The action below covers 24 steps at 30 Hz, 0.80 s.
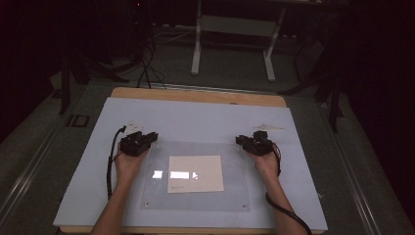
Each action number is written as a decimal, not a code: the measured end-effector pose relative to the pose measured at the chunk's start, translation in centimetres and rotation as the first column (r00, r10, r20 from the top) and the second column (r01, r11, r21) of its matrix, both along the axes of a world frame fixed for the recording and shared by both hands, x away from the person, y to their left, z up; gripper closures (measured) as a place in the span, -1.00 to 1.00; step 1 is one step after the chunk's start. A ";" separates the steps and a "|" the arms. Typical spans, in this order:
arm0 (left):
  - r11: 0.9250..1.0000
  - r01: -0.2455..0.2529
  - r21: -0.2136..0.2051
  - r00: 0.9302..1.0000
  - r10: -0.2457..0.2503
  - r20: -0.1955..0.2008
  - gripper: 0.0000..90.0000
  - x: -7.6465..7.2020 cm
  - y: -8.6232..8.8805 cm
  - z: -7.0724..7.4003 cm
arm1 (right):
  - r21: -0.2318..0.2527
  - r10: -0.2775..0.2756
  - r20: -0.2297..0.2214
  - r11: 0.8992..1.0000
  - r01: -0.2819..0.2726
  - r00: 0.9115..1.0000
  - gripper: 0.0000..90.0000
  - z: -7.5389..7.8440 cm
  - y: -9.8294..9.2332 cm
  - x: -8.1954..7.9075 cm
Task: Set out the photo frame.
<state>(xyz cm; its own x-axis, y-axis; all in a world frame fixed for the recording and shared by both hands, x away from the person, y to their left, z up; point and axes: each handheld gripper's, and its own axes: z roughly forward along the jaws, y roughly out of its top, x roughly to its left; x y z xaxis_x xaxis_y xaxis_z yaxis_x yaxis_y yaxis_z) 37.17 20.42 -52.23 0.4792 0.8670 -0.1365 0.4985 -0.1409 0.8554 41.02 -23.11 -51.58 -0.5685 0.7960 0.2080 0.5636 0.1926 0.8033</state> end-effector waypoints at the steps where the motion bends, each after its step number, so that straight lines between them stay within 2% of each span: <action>1: 1.000 -0.001 -0.001 1.000 0.001 0.000 0.85 0.0 0.0 0.0 | -0.022 -0.001 0.022 1.000 0.002 1.000 0.69 0.1 0.1 -0.3; 5: 1.000 -0.003 -0.004 1.000 0.003 -0.005 0.85 0.0 0.0 0.0 | -0.049 -0.022 0.057 0.998 0.025 0.998 0.82 0.2 0.1 -0.7; 8: 1.000 -0.003 -0.006 1.000 0.003 -0.007 0.85 0.0 0.0 0.0 | -0.043 -0.019 0.067 0.999 0.022 0.998 0.84 0.0 0.0 -0.8; 14: 1.000 0.002 -0.022 1.000 -0.003 -0.021 0.85 0.1 0.2 0.0 | 0.001 -0.005 0.032 1.000 0.005 0.999 0.83 -0.1 -0.4 -0.4; 18: 1.000 0.015 -0.025 0.999 -0.016 -0.040 0.84 0.4 0.4 0.2 | 0.019 0.006 -0.017 1.000 -0.006 1.000 0.81 0.1 -0.6 0.1; 22: 0.997 0.026 -0.071 0.997 -0.031 -0.069 0.82 0.8 0.8 0.1 | 0.021 0.011 -0.052 1.000 -0.010 0.999 0.81 0.3 -0.6 0.5; 24: 0.996 0.034 -0.080 0.996 -0.040 -0.086 0.82 1.2 1.0 0.2 | 0.024 0.013 -0.072 1.000 -0.011 0.997 0.81 0.5 -0.7 0.8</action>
